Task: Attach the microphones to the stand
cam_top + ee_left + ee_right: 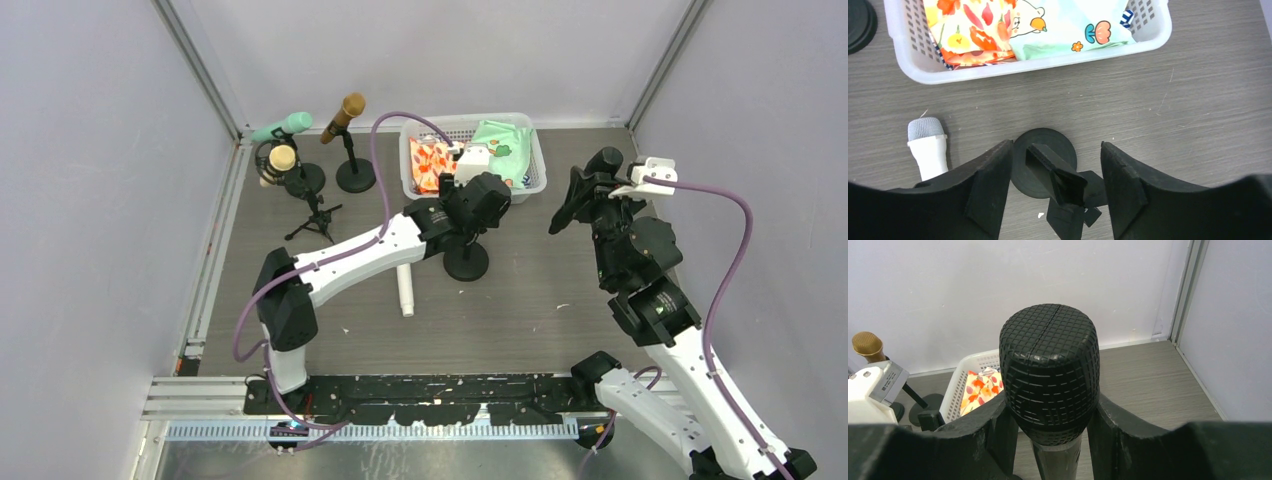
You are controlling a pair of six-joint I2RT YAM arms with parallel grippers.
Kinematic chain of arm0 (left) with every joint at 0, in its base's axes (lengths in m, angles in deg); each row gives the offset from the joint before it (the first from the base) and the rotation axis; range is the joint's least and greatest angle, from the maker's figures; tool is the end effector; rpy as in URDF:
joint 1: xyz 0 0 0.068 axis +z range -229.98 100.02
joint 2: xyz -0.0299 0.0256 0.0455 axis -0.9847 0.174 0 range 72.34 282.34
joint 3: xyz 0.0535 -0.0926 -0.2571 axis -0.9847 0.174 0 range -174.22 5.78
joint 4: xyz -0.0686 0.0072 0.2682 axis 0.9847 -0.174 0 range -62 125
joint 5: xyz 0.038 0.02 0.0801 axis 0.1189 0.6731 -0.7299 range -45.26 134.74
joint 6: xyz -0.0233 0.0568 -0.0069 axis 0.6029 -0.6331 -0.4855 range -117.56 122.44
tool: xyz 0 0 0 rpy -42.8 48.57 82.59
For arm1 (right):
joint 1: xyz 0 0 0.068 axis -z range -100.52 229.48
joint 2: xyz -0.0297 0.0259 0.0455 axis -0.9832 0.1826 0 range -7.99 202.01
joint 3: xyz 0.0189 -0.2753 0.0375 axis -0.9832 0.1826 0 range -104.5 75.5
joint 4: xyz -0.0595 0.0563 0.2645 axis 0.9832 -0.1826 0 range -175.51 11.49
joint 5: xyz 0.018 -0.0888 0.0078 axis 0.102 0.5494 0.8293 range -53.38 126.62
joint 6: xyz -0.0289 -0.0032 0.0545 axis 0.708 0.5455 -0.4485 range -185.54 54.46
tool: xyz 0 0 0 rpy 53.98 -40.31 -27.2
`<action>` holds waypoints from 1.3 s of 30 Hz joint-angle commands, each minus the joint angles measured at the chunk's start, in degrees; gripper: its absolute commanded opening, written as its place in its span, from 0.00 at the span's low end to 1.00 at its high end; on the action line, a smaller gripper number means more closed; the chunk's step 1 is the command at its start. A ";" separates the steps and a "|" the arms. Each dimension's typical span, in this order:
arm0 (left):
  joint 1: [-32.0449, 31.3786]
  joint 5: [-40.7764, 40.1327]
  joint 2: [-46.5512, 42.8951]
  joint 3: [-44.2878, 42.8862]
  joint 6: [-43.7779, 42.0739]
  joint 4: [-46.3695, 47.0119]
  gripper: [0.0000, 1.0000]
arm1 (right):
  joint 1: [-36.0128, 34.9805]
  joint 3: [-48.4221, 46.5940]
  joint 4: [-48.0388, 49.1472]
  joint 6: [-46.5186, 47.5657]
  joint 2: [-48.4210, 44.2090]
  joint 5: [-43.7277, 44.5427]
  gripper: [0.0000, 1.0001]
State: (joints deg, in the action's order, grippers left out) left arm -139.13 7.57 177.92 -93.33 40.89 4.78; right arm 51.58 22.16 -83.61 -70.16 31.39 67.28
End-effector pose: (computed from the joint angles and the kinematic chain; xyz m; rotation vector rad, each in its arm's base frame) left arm 0.2540 -0.3703 0.3371 0.0280 2.0826 -0.3209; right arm 0.1556 0.0554 0.4236 0.1534 1.4301 0.0876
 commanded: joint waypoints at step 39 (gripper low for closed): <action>10.86 56.94 -15.08 19.51 -51.72 15.35 0.83 | 0.09 0.02 0.63 5.32 -3.05 -17.44 0.02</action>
State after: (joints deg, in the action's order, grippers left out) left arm -129.67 60.37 166.86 -77.68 -13.99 12.85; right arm 51.58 22.95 -87.02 -68.06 26.99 54.45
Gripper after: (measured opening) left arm 0.716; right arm 0.515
